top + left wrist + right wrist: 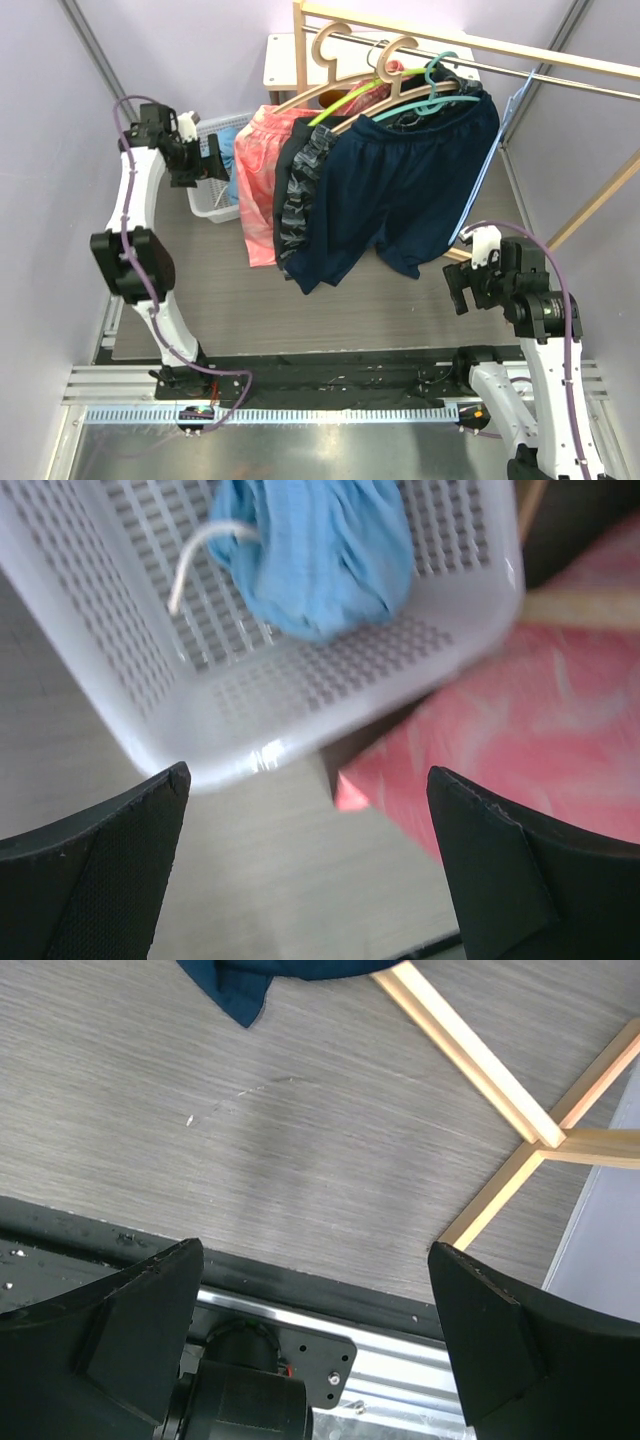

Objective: Place the shorts on the hanger

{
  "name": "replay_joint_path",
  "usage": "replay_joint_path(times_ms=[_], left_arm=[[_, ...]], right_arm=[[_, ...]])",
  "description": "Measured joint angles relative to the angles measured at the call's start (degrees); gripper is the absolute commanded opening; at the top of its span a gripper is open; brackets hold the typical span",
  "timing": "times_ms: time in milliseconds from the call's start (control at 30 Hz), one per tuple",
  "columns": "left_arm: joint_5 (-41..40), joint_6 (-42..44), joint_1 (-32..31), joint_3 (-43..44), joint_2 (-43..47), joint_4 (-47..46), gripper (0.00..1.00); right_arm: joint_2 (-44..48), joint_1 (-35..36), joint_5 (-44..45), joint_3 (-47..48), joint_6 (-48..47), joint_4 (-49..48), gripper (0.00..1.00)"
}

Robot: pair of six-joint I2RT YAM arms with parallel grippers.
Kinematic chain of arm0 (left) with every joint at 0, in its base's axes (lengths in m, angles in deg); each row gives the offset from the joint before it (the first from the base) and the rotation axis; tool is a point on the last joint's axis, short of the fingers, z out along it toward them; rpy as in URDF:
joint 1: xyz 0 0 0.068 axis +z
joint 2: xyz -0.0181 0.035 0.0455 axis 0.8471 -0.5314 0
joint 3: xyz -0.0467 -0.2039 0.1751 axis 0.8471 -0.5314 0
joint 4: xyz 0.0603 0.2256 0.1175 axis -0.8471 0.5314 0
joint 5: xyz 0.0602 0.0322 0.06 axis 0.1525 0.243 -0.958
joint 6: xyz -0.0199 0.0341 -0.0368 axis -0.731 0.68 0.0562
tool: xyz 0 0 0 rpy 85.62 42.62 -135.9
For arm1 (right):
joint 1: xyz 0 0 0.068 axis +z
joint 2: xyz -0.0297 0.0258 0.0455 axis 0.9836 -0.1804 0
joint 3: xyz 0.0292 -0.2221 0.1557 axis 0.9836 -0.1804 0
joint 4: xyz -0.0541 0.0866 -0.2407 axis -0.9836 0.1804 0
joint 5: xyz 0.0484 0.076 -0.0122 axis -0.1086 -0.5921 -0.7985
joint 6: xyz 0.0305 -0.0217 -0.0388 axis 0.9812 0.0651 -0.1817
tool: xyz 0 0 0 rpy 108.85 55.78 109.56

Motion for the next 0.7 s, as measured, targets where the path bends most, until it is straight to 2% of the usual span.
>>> replay_joint_path(times_ms=[300, 367, 433, 467, 533, 567, 667, 700], left_arm=[[-4.0, -1.0, -3.8, 16.4, -24.3, -7.6, 1.00], [-4.4, -1.1, -5.0, 17.8, -28.5, -8.9, 0.96], [-4.9, -1.2, -6.2, 18.4, -31.7, -9.7, 0.87], [-5.0, -1.4, -6.7, 18.5, -32.9, -10.1, 0.86], [-5.4, -1.4, -7.7, 18.5, -34.9, -10.6, 0.63], [-5.9, -1.5, -8.0, 18.5, -34.9, -10.6, 0.44], [-5.2, -1.7, -8.1, 19.0, -34.6, -11.2, 0.15], [-5.1, -1.5, -8.1, 19.0, -34.6, -11.3, 0.00]], right_arm=[[-2.4, 0.0, -1.0, 0.5, -3.4, -0.2, 1.00], [-3.1, 0.0, -1.3, 1.2, -4.1, 0.2, 1.00], [-3.5, 0.0, -1.9, 2.1, -4.7, 0.7, 1.00], [-3.7, 0.0, -2.4, 2.6, -5.2, 1.0, 1.00], [-3.8, 0.0, -3.7, 3.6, -6.1, 1.5, 1.00], [-3.9, 0.0, -4.0, 3.9, -6.4, 1.6, 1.00], [-4.2, 0.0, -5.1, 4.8, -7.1, 2.0, 1.00], [-4.3, 0.0, -5.4, 5.0, -7.3, 2.1, 1.00]])
